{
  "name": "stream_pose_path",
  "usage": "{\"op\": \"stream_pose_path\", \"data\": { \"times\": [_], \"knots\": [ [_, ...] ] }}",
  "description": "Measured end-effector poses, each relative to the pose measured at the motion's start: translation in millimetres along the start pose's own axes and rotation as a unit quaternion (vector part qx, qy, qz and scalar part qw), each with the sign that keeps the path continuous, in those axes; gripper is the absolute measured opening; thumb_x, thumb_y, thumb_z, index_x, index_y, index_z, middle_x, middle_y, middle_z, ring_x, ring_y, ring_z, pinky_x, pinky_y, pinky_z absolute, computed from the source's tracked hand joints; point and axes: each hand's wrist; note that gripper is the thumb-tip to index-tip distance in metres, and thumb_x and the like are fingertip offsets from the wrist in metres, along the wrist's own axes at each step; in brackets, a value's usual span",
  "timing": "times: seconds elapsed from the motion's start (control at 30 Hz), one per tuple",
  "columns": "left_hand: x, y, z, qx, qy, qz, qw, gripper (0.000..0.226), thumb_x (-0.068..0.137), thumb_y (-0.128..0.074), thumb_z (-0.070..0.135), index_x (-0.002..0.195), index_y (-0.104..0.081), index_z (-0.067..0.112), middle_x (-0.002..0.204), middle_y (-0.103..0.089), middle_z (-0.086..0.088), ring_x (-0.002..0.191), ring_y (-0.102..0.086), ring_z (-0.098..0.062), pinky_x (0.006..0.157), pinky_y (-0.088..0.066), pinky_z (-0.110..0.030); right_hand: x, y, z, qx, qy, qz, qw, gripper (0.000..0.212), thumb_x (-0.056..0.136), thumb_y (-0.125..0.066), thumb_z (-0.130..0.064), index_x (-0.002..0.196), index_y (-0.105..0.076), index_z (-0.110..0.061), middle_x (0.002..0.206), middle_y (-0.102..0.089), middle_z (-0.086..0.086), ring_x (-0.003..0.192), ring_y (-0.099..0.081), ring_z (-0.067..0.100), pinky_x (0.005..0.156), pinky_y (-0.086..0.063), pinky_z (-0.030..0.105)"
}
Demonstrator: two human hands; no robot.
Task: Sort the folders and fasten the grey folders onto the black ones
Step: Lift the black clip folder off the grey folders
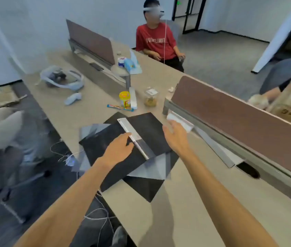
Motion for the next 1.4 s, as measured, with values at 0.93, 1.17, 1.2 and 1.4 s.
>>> {"op": "stream_pose_path", "data": {
  "times": [0.93,1.17,1.2,1.4],
  "knots": [
    [157.3,-55.7,-108.3,0.08,0.09,-0.158,0.98,0.064,0.095,-0.043,0.053,0.151,-0.015,0.04,0.164,0.008,-0.009,0.15,0.009,-0.035,0.117,-0.016,-0.063,94.9,-118.9,118.2,0.25,-0.422,0.076,0.868,0.028,0.096,-0.05,-0.017,0.124,-0.046,-0.013,0.119,-0.062,0.005,0.101,-0.065,0.027,0.09,-0.056,0.046],
    [133.8,-24.9,-73.2,0.026,0.092,-0.097,0.991,0.059,0.099,-0.038,0.048,0.152,-0.018,0.034,0.164,0.009,-0.006,0.15,0.004,-0.035,0.116,-0.019,-0.055,82.6,-89.2,75.0,0.348,-0.307,0.089,0.881,0.036,0.099,-0.043,-0.005,0.131,-0.041,-0.019,0.127,-0.053,0.002,0.091,-0.061,0.025,0.063,-0.062,0.036],
    [124.5,-17.0,-64.1,0.016,0.086,-0.08,0.993,0.06,0.098,-0.037,0.05,0.153,-0.015,0.036,0.165,0.008,-0.004,0.15,0.002,-0.034,0.115,-0.02,-0.056,76.1,-82.1,68.4,0.375,-0.293,0.089,0.875,0.034,0.099,-0.042,-0.003,0.129,-0.042,-0.017,0.125,-0.053,0.005,0.084,-0.061,0.025,0.056,-0.06,0.033],
    [55.9,23.6,-2.2,-0.236,0.088,0.04,0.967,0.092,0.083,-0.051,0.069,0.154,-0.01,0.028,0.163,-0.015,-0.001,0.149,-0.019,-0.027,0.114,-0.032,-0.052,22.5,-33.7,28.7,0.539,-0.213,0.018,0.815,0.026,0.099,-0.041,-0.002,0.112,-0.05,-0.022,0.13,-0.059,0.006,0.113,-0.06,0.024,0.075,-0.057,0.038]
  ]
}}
Point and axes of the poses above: each hand's wrist, its own x-axis towards the middle knuckle, its own y-axis out of the back of the hand, z = x × y
